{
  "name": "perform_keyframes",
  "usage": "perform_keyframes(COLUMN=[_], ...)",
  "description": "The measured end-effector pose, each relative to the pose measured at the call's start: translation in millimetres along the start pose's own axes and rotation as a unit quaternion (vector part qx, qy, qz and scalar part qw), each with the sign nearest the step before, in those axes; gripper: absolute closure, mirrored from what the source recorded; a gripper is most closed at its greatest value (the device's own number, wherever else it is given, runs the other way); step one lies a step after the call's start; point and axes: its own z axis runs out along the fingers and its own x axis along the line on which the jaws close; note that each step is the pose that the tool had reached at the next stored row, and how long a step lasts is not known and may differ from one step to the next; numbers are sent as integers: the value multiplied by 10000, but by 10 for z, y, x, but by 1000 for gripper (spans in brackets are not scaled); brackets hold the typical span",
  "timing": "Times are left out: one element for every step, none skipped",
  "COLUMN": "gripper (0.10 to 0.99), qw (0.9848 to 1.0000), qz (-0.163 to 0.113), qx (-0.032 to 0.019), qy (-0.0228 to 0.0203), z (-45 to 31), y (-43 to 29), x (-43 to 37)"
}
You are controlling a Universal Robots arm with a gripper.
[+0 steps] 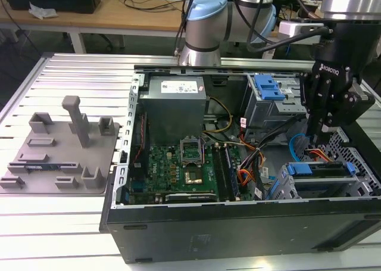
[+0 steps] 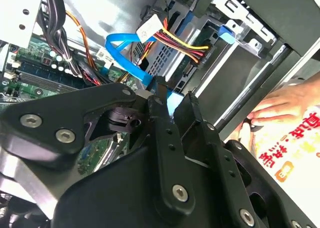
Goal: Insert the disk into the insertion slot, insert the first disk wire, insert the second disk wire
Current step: 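Insert the second disk wire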
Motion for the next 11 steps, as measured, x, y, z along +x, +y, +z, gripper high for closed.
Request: perform_keyframes(gripper=[749, 749, 749, 749, 749, 749, 749, 749, 749, 749, 765], qw=[10000, 10000, 10000, 10000, 10000, 10000, 10000, 10000, 10000, 10000, 10000], qz=[19, 30, 40, 42, 42, 41, 41, 40, 39, 38, 37], qx=[-7, -11, -14, -15, -15, -16, -18, -20, -22, -24, -25], qy=[0, -1, 1, 1, 1, 1, 2, 5, 8, 11, 11], z=[4, 8, 12, 17, 20, 23, 26, 29, 32, 34, 37], y=[-11, -23, -33, -33, -32, -32, -32, -32, -32, -31, -29], x=[-1, -2, -3, -5, -6, -7, -8, -9, -10, -11, -12])
